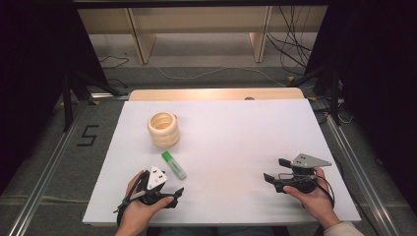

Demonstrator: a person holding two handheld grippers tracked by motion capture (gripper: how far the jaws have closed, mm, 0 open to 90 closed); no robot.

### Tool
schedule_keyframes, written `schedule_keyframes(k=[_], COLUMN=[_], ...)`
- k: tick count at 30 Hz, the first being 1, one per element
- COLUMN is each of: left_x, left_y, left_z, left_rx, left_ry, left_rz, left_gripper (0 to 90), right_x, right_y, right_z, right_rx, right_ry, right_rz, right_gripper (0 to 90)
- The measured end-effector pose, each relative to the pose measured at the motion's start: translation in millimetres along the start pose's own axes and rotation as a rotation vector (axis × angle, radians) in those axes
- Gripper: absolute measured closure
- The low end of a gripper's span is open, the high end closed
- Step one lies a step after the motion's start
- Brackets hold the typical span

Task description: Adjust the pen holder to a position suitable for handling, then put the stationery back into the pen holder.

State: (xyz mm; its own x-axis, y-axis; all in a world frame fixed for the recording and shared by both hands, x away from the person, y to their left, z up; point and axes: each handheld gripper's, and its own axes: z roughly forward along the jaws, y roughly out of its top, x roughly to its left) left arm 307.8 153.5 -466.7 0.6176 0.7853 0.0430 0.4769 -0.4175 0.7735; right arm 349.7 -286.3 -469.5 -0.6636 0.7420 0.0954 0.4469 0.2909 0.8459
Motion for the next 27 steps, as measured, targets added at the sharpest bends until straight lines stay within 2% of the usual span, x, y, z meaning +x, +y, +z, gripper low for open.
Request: schedule_keyframes(k=[11, 18, 20, 22, 23, 25, 27], left_x=[-0.9, 1.0, 1.2, 0.8, 0.8, 1.8, 2.7], left_y=[0.6, 3.1, 3.9, 5.7, 7.2, 10.6, 14.6], left_z=[0.6, 2.8, 2.7, 1.5, 1.3, 0.8, 2.0], left_rx=[0.003, -0.027, -0.027, -0.047, -0.059, -0.055, -0.032], left_ry=[0.008, 0.016, 0.014, 0.021, 0.029, 0.030, 0.047], left_rz=[0.008, -0.007, -0.015, -0.022, -0.021, -0.005, -0.013], left_gripper=[16.5, 20.3, 25.2, 36.8, 38.8, 51.8, 64.5], right_x=[-0.1, -1.1, -1.4, -1.6, -1.8, -2.1, -0.6], right_y=[0.3, 0.0, 0.0, -0.2, -0.1, 0.3, 1.0], right_z=[-0.9, -2.0, -2.0, -1.6, -1.4, -0.9, -1.0], right_rx=[-0.004, -0.005, -0.004, -0.004, -0.005, -0.005, -0.002], right_ry=[-0.004, -0.008, -0.012, -0.012, -0.011, -0.010, -0.007], right_rz=[0.002, 0.004, 0.005, 0.006, 0.008, 0.009, 0.004], right_gripper=[16.5, 16.5, 16.5, 16.5, 16.5, 16.5, 16.5])
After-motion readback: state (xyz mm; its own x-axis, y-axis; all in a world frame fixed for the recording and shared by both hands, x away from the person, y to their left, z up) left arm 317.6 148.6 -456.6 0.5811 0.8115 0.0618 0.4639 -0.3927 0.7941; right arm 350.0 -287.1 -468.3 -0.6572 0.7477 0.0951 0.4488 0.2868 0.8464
